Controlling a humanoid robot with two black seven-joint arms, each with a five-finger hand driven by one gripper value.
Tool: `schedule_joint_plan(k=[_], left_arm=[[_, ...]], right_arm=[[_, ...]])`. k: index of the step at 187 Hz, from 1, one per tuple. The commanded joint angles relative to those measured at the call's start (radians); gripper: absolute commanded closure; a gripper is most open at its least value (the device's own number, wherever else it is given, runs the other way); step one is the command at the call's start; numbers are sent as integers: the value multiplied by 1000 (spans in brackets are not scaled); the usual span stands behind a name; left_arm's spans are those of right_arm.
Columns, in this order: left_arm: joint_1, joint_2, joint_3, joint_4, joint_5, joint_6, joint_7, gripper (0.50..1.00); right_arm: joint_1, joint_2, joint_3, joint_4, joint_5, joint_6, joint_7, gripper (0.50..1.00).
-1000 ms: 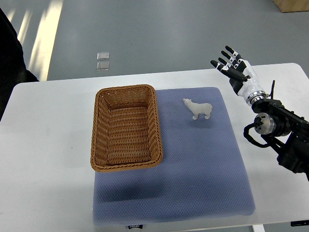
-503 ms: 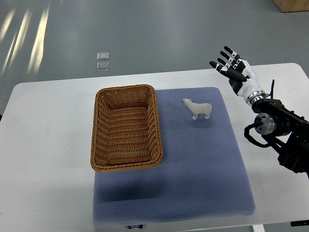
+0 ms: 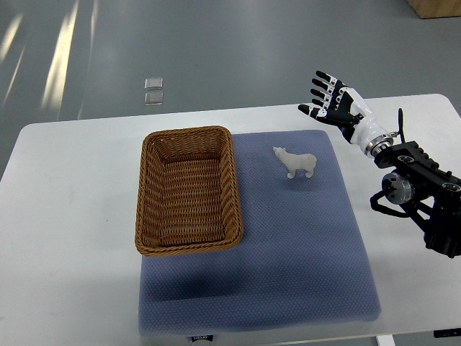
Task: Place white bear in brown basket with right hand
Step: 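Reach the right hand down toward the white polar bear figurine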
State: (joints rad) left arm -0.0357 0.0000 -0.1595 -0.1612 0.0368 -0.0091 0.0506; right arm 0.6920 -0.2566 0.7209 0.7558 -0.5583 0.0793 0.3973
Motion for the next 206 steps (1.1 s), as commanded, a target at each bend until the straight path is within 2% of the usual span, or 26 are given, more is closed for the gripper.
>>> schedule_joint_plan(k=[1, 21, 57, 104, 146, 166, 187, 206], left_arm=[[-1, 0, 0, 3, 0, 0, 0, 500], [0, 0, 0, 5, 0, 0, 0, 500], [-1, 0, 0, 5, 0, 0, 0, 500], [-1, 0, -2, 5, 0, 0, 0, 500], [-1, 0, 0, 5, 0, 0, 0, 500], [0, 0, 0, 5, 0, 0, 0, 500], [-1, 0, 0, 5, 0, 0, 0, 500], [-1, 0, 0, 5, 0, 0, 0, 500]], right_arm=[[4, -6, -8, 0, -94, 23, 0, 576], [6, -35, -37, 2, -189, 50, 2, 579], [30, -61, -97, 13, -290, 51, 5, 579], [60, -112, -219, 13, -477, 51, 63, 579], [67, -122, -244, 13, -586, 45, 69, 579], [69, -122, -261, 13, -614, 34, 64, 587], [67, -118, -288, 11, -623, -27, 55, 589], [75, -115, -336, 10, -631, -50, 52, 591]])
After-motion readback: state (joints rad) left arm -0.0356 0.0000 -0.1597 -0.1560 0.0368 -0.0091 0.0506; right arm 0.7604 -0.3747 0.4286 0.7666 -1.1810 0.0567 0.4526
